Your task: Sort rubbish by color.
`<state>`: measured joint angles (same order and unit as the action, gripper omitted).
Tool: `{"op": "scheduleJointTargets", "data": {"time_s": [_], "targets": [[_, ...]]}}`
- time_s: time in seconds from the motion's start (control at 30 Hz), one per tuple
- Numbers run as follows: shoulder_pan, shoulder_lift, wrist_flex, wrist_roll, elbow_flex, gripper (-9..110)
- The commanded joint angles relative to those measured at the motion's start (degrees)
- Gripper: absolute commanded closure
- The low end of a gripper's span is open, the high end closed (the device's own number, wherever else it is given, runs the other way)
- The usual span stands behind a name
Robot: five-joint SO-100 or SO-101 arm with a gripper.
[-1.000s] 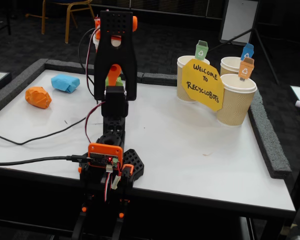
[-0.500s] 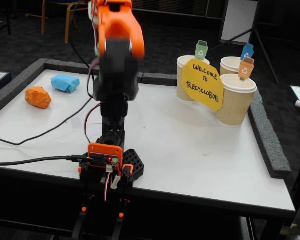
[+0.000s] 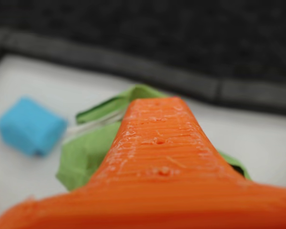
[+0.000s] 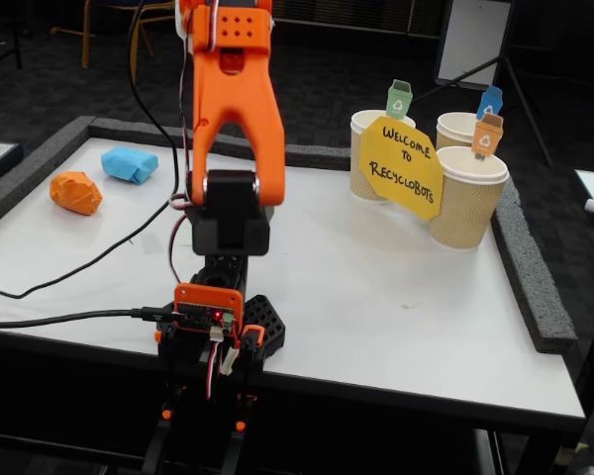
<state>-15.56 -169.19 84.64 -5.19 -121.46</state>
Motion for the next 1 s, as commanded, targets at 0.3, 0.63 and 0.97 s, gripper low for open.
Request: {"op": "scheduleJointTargets", "data": {"time_s": [0.3, 0.63, 0.97], "targets": [[6.86, -4.31, -0.09, 0.26, -2.64, 101], [23.03, -4.31, -4.75, 0.18, -7.29, 101], [33.05, -4.31, -5.71, 0.18, -7.65, 101]]}}
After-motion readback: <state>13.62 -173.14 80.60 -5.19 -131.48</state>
